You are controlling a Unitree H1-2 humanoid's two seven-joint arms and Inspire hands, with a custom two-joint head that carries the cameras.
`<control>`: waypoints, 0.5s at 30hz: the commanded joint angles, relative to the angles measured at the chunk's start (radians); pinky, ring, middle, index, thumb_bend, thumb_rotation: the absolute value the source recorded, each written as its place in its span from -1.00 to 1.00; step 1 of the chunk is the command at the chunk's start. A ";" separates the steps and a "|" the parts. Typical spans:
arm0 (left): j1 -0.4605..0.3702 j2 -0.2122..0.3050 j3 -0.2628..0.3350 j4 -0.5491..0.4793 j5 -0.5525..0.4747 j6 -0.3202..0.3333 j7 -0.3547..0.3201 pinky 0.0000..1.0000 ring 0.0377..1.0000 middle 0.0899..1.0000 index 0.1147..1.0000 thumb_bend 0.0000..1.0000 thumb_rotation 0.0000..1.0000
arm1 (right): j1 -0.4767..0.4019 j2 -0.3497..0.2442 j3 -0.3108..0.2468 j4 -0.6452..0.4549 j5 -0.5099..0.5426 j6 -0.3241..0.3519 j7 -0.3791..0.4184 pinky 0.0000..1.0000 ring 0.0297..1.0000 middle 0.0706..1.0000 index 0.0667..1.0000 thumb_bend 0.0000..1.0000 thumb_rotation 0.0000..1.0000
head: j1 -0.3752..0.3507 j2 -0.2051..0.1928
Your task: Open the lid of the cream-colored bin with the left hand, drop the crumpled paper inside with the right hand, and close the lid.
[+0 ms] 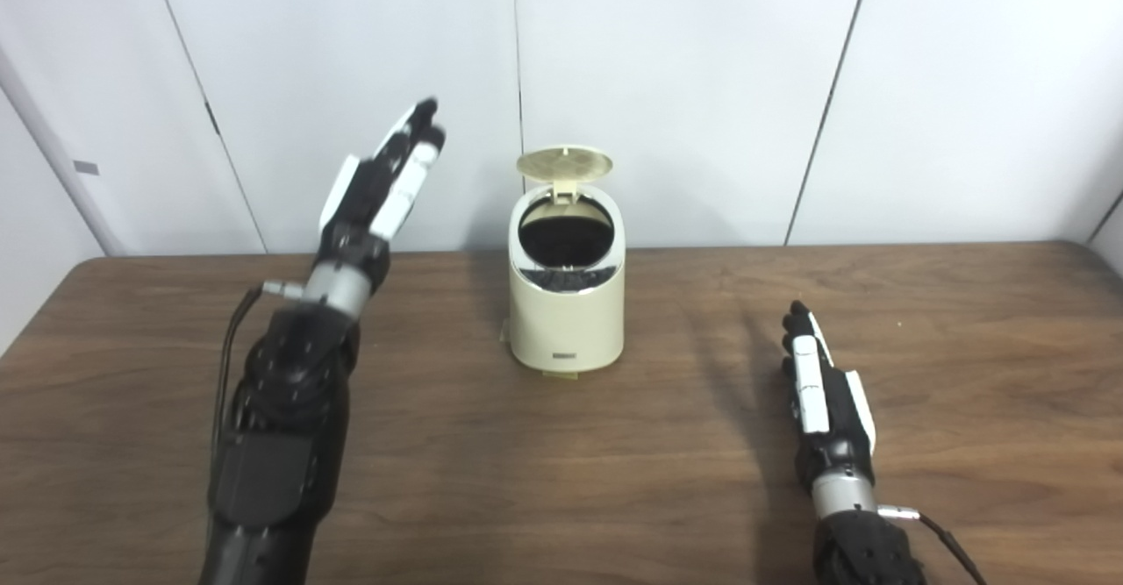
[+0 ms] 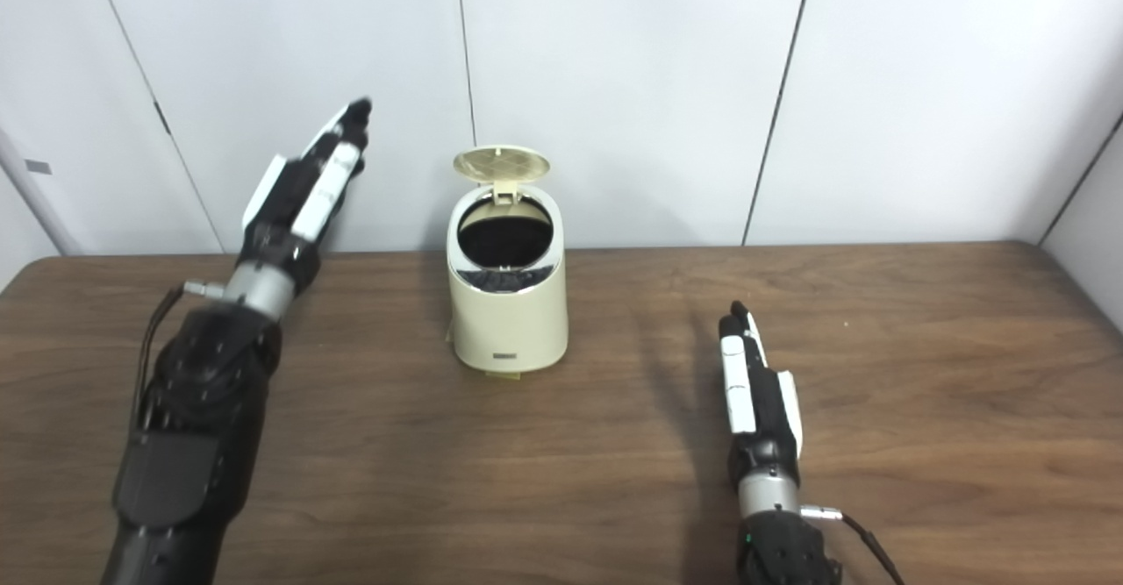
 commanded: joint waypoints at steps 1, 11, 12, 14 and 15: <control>-0.085 0.023 -0.012 0.002 0.016 -0.010 -0.011 1.00 1.00 1.00 1.00 0.25 0.70 | -0.006 -0.006 0.013 0.004 -0.007 -0.027 -0.006 0.97 0.95 0.92 0.97 0.00 1.00 | 0.001 0.000; -0.201 0.038 -0.077 0.079 0.063 -0.033 -0.046 0.95 0.94 0.91 0.85 0.23 0.81 | 0.007 0.000 0.035 0.018 0.000 -0.040 -0.030 0.96 0.93 0.91 0.95 -0.08 1.00 | 0.003 -0.006; -0.212 0.041 -0.088 0.088 0.074 -0.034 -0.051 0.94 0.93 0.90 0.85 0.21 0.82 | 0.008 0.001 0.035 0.018 0.000 -0.040 -0.032 0.96 0.93 0.91 0.95 -0.08 1.00 | 0.003 -0.007; -0.228 0.047 -0.106 0.097 0.089 -0.035 -0.067 0.92 0.92 0.88 0.81 0.18 0.88 | 0.010 0.003 0.037 0.016 0.003 -0.040 -0.035 0.96 0.92 0.91 0.94 -0.08 1.00 | 0.002 -0.007; -0.232 0.048 -0.111 0.099 0.093 -0.036 -0.073 0.90 0.90 0.84 0.79 0.16 0.88 | 0.010 0.004 0.037 0.015 0.004 -0.039 -0.036 0.97 0.92 0.91 0.94 -0.09 1.00 | 0.002 -0.007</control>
